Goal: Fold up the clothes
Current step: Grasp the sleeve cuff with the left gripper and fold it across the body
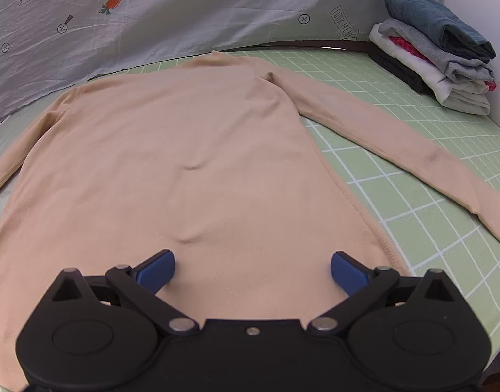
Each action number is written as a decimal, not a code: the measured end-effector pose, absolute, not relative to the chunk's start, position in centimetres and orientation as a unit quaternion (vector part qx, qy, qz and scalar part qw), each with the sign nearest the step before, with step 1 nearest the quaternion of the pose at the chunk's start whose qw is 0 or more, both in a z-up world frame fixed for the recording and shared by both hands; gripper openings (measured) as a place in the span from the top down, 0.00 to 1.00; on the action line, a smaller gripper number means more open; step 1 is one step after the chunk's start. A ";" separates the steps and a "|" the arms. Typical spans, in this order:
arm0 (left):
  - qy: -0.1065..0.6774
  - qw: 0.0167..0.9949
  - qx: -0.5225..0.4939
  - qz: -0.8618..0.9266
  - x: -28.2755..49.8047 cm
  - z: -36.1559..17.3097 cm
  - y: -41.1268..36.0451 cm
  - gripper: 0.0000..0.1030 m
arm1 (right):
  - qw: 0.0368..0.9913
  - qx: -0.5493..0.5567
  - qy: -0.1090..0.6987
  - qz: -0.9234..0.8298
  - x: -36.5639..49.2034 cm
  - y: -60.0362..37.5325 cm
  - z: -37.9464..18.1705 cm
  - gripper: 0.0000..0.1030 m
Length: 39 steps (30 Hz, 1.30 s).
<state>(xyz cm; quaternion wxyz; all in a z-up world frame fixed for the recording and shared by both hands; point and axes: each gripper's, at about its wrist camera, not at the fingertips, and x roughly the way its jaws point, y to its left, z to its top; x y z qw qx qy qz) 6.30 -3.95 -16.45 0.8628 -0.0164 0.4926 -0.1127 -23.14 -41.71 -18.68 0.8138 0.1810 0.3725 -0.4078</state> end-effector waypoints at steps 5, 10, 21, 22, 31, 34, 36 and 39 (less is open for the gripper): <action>0.482 0.865 0.055 -0.127 5.5 -16.9 -5.3 0.21 | 0.809 0.186 0.368 -0.419 -23.3 -41.3 -18.7 0.00; 0.463 0.867 0.097 -0.160 4.5 -16.8 -6.3 0.40 | 0.808 0.188 0.368 -0.421 -23.6 -40.9 -18.7 0.00; 0.443 0.886 -0.013 -0.138 4.5 -14.4 -6.1 0.88 | 0.813 0.173 0.395 -0.392 -23.6 -41.9 -17.8 0.01; 0.437 0.889 -0.020 -0.137 4.4 -13.9 -6.4 0.88 | 0.815 0.168 0.396 -0.387 -23.8 -42.3 -17.6 0.01; 0.389 0.894 -0.020 -0.222 0.9 -9.3 -17.3 0.88 | 0.823 0.153 0.389 -0.384 -26.7 -47.9 -16.3 0.01; 0.392 0.873 -0.013 -0.290 -1.6 -9.0 -22.6 0.88 | 0.821 0.157 0.387 -0.390 -28.1 -50.3 -16.2 0.01; 0.417 0.841 -0.009 -0.345 -3.2 -9.5 -26.1 0.86 | 0.819 0.157 0.387 -0.393 -29.0 -51.7 -16.3 0.01; 0.462 0.793 -0.016 -0.396 -5.9 -11.4 -30.1 0.73 | 0.816 0.161 0.389 -0.396 -30.2 -53.7 -16.5 0.01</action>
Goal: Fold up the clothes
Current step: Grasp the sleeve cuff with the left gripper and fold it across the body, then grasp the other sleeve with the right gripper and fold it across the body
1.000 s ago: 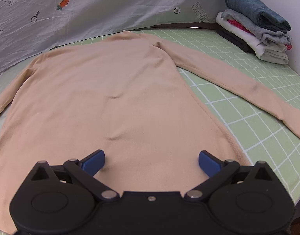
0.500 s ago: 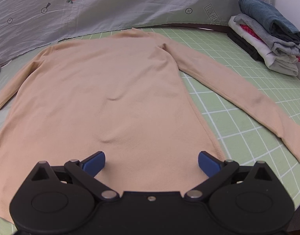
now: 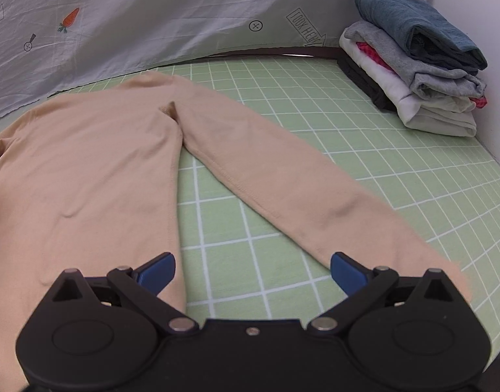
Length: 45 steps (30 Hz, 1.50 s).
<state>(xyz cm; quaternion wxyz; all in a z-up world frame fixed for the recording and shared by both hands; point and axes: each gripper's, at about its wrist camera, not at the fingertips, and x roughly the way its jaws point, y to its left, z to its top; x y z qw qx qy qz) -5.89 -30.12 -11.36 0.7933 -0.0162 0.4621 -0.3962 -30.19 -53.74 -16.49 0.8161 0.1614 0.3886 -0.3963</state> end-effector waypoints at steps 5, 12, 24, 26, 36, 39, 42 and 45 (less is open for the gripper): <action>0.474 0.781 0.049 -0.403 -9.6 -13.2 -33.1 0.35 | 0.816 0.163 0.387 -0.398 -31.1 -56.0 -16.6 0.00; 0.493 0.822 0.062 -0.278 -7.8 -13.8 -29.1 0.31 | 0.834 0.151 0.398 -0.352 -28.9 -55.5 -17.0 0.00; 0.530 0.824 0.086 -0.182 -3.8 -15.5 -19.1 0.30 | 0.867 0.166 0.388 -0.264 -20.9 -48.2 -16.6 0.07; 0.529 0.823 0.090 -0.189 -2.7 -15.4 -18.1 0.30 | 0.870 0.179 0.387 -0.250 -19.6 -46.8 -17.0 0.16; 0.502 0.818 0.143 -0.241 2.5 -15.2 -15.0 0.29 | 0.869 0.223 0.366 -0.245 -14.6 -41.8 -19.2 0.50; 0.499 0.819 0.147 -0.245 3.7 -15.1 -14.3 0.29 | 0.868 0.207 0.362 -0.270 -13.9 -40.9 -19.3 0.64; 0.500 0.816 0.146 -0.250 4.3 -15.2 -14.3 0.29 | 0.870 0.200 0.360 -0.272 -14.0 -40.9 -19.1 0.84; 0.498 0.810 0.151 -0.270 3.6 -15.2 -15.3 0.29 | 0.874 0.191 0.360 -0.263 -14.3 -40.8 -18.7 0.93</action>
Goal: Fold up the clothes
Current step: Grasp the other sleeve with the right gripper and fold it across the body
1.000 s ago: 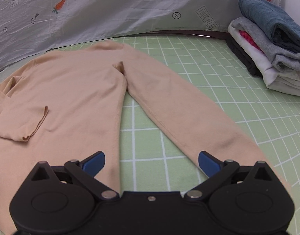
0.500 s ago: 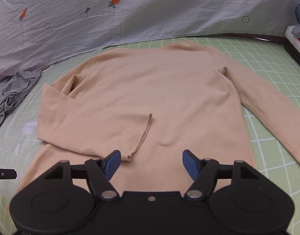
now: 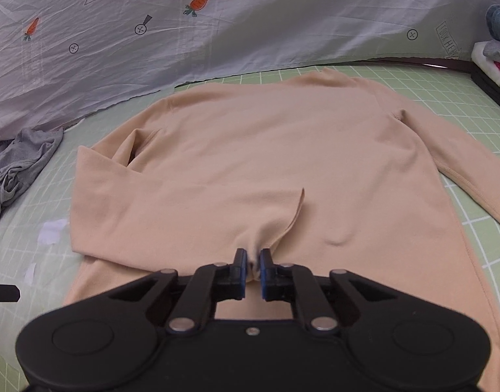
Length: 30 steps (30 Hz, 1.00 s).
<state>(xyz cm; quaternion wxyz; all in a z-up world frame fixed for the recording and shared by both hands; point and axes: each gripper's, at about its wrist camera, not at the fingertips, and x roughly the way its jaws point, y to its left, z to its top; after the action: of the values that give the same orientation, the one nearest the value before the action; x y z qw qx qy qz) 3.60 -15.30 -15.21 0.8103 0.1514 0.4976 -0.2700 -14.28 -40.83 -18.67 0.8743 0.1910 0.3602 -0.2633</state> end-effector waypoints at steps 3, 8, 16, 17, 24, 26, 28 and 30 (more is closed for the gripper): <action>0.489 0.805 0.161 -0.297 2.3 -14.9 -16.8 0.29 | 0.882 0.169 0.363 -0.250 -14.5 -40.7 -18.1 0.94; 0.465 0.804 0.156 -0.337 -0.6 -13.1 -20.2 0.29 | 0.893 0.159 0.357 -0.223 -15.4 -41.9 -16.7 0.94; 0.451 0.796 0.158 -0.370 -6.4 -12.3 -27.8 0.23 | 0.902 0.190 0.329 -0.204 -19.1 -48.0 -14.4 0.95; 0.456 0.795 0.158 -0.367 -7.1 -12.6 -28.6 0.23 | 0.903 0.190 0.326 -0.204 -19.7 -49.0 -14.2 0.95; 0.501 0.793 0.144 -0.315 -10.0 -15.3 -33.3 0.23 | 0.905 0.199 0.300 -0.228 -23.6 -56.7 -13.3 0.95; 0.512 0.793 0.142 -0.299 -10.7 -16.1 -34.8 0.23 | 0.904 0.203 0.291 -0.239 -25.0 -59.0 -12.8 0.95; 0.524 0.791 0.141 -0.284 -11.3 -16.8 -35.9 0.23 | 0.902 0.208 0.283 -0.250 -26.2 -61.2 -12.5 0.95; 0.524 0.796 0.151 -0.263 -11.8 -17.3 -37.0 0.18 | 0.900 0.213 0.274 -0.262 -27.5 -63.4 -12.2 0.95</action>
<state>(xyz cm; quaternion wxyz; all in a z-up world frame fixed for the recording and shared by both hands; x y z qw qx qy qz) -11.78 -36.95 -17.26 0.7959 0.1505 0.5239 -0.2634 -27.50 -63.43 -12.17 0.9004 0.2134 0.2742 -0.2619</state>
